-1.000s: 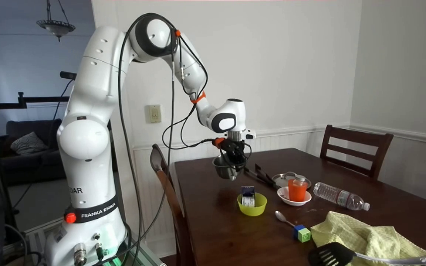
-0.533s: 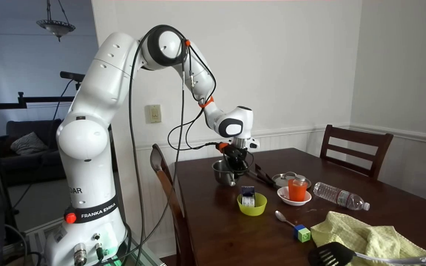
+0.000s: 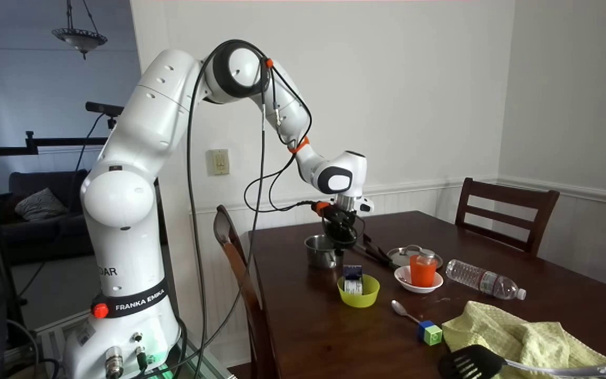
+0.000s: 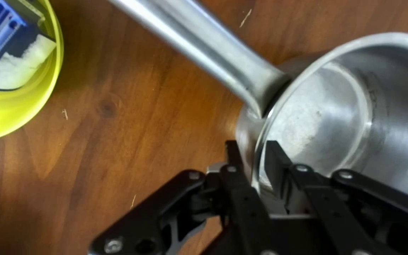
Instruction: Pour the content in the pot to the right of the table between the towel and the bowls
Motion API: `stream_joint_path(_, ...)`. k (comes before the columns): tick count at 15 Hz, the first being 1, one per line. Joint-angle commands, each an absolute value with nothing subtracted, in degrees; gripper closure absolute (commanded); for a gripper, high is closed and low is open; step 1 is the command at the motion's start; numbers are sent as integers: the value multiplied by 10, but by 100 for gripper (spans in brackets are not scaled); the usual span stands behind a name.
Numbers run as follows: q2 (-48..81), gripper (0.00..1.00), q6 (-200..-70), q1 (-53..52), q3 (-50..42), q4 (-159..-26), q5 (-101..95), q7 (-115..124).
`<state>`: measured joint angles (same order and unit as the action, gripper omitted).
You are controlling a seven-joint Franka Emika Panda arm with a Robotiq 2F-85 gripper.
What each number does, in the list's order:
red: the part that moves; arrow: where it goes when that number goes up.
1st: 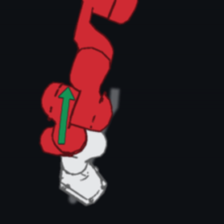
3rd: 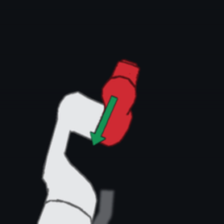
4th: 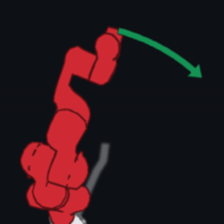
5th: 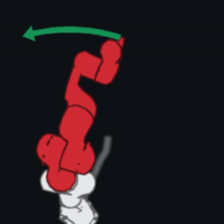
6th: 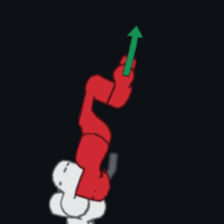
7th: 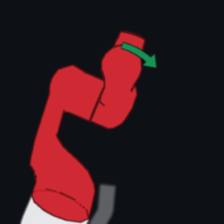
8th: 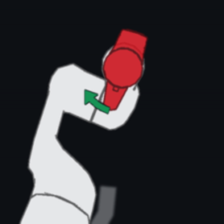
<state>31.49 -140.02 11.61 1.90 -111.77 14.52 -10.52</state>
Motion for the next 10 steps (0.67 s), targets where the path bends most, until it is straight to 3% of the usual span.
stream_joint_path(1, 317, 43, -1377, 106, 6, -1095, 131, -85)
stream_joint_path(7, 167, 2, -1491, 120, 19, -1208, 144, -162)
stream_joint_path(9, 122, 0, -1530, 118, 21, -1238, 141, -197)
stream_joint_path(10, 190, 0, -1494, 111, 13, -1171, 143, -163)
